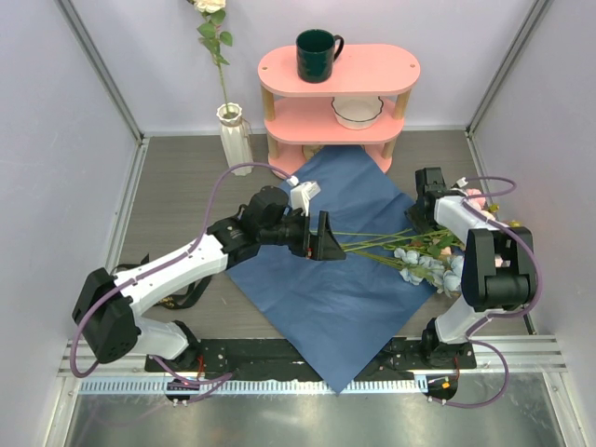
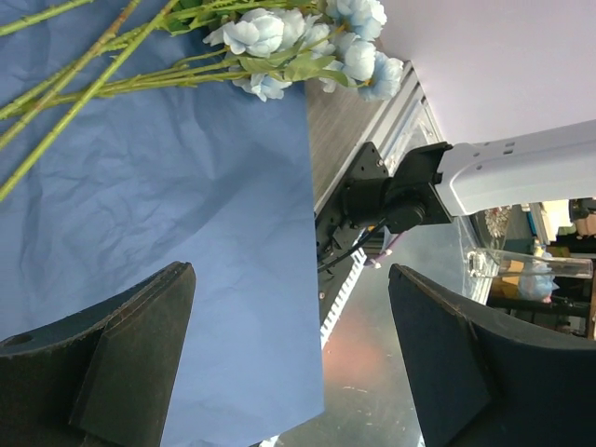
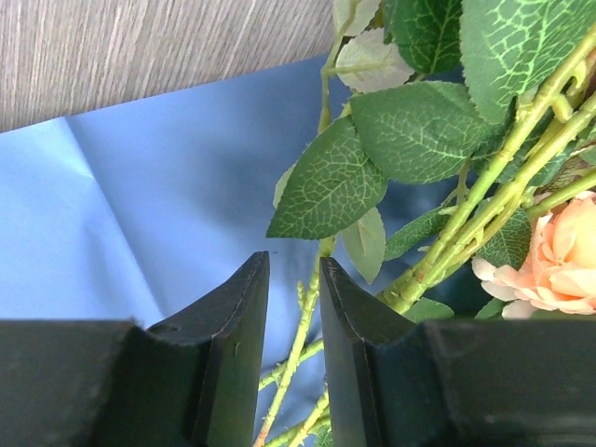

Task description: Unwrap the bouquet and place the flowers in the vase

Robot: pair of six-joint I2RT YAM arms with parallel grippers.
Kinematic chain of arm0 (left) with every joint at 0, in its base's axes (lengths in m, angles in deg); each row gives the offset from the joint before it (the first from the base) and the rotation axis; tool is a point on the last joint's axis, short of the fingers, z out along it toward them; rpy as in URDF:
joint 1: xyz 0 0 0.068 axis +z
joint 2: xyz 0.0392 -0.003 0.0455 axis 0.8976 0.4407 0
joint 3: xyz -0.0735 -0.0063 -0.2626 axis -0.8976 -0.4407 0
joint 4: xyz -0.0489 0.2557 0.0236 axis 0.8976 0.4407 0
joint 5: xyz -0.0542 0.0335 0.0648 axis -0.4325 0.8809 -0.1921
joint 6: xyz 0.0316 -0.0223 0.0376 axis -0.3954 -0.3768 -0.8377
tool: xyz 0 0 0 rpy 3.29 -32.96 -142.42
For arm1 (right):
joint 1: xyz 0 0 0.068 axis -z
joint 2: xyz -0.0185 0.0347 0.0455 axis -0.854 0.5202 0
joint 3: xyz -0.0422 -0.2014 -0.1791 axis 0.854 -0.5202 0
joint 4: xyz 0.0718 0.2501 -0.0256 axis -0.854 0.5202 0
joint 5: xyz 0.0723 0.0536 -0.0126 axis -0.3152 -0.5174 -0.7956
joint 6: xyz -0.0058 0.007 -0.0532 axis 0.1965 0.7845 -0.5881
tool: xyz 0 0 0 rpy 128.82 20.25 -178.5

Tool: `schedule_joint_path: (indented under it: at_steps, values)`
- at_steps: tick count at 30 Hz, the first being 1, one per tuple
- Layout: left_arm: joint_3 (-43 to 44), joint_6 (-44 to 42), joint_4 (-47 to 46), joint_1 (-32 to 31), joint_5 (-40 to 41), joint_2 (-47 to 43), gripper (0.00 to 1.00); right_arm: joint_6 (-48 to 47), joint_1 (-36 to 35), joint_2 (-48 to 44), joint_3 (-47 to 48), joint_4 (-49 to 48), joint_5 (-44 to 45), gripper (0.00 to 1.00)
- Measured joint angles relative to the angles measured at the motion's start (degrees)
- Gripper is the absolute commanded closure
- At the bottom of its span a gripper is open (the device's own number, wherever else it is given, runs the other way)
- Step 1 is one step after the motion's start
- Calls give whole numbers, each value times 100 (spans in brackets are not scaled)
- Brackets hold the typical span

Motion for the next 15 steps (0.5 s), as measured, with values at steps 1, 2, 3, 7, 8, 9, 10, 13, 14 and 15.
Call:
schedule_joint_path:
  at_steps: [1, 2, 3, 7, 8, 9, 10, 13, 14, 15]
  values:
    - [9, -26, 44, 0, 31, -11, 11, 50, 2, 22, 0, -2, 9, 66]
    - [11, -55, 96, 0, 70, -33, 11, 85, 4, 37, 0, -4, 17, 66]
    - [11, -92, 151, 0, 109, -63, 11, 109, 13, 50, 0, -9, 26, 67]
    - [17, -186, 341, 0, 297, -254, 11, 227, 42, 162, 0, -61, 24, 77]
    - [28, -219, 382, 0, 328, -286, 11, 240, 42, 195, 0, -81, 22, 78]
    - [44, -245, 411, -2, 367, -310, 11, 249, 44, 249, 2, -107, 17, 78]
    - [61, -269, 444, -2, 393, -323, 11, 254, 59, 326, 13, -142, 2, 78]
    - [92, -304, 525, -2, 459, -343, 11, 260, 72, 466, 37, -166, -50, 81]
    - [92, -323, 568, -2, 494, -350, 11, 271, 79, 466, 50, -184, -70, 86]
    - [92, -332, 601, -2, 518, -354, 11, 275, 81, 466, 68, -203, -85, 88]
